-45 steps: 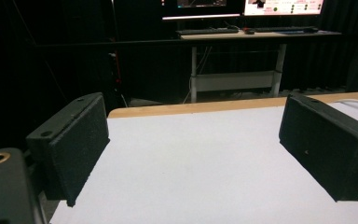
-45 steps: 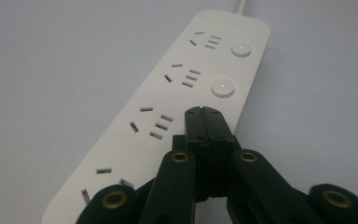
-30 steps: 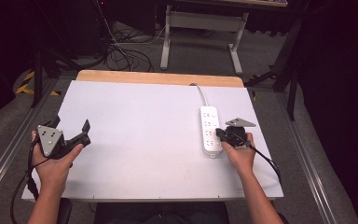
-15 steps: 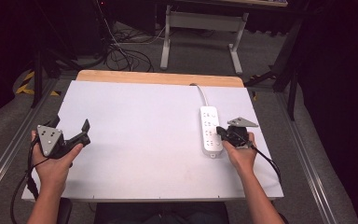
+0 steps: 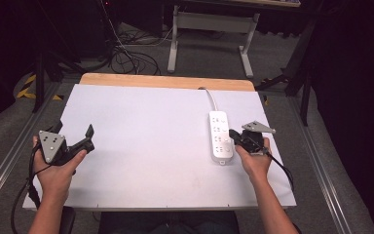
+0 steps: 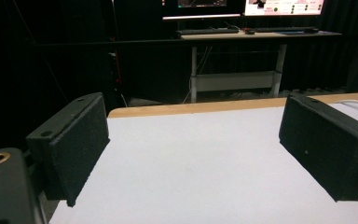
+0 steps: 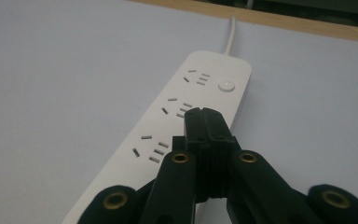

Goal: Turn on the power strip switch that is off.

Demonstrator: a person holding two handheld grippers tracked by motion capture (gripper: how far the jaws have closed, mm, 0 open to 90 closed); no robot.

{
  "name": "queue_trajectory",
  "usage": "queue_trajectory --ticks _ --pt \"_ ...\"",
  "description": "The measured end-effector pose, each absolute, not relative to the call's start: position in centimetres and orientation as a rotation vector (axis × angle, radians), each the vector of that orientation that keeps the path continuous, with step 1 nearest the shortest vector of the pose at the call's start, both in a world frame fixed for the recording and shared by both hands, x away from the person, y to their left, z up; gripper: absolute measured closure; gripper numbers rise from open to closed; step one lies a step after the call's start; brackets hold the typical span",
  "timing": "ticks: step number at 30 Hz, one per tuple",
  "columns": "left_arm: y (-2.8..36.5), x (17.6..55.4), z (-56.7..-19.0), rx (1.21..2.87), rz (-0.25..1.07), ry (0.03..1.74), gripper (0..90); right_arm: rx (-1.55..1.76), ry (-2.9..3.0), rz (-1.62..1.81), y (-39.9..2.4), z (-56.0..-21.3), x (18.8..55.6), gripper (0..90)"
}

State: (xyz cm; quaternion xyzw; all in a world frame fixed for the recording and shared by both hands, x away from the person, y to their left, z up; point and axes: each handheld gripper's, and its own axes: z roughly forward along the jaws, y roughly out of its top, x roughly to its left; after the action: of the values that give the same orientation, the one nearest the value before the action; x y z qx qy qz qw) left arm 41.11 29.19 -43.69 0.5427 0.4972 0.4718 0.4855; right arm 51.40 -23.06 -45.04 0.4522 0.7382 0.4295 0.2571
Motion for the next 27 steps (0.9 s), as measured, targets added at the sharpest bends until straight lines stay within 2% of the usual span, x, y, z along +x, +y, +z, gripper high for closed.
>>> queue_trajectory --ticks 13,16,22,27 --pt "29.1 41.2 -43.7 1.326 1.143 1.209 8.8 1.105 1.841 1.382 -24.5 -42.5 49.2 87.8" --pt "29.1 41.2 -43.7 1.324 1.142 1.207 8.9 1.102 1.806 1.412 -24.9 -42.0 48.7 81.1" --pt "29.0 41.2 -43.7 1.327 1.145 1.205 8.8 1.105 1.775 1.413 -25.4 -41.6 48.3 76.6" --pt "29.1 41.3 -43.7 1.323 1.144 1.207 8.8 1.101 1.751 1.418 -25.5 -41.5 48.2 63.6"
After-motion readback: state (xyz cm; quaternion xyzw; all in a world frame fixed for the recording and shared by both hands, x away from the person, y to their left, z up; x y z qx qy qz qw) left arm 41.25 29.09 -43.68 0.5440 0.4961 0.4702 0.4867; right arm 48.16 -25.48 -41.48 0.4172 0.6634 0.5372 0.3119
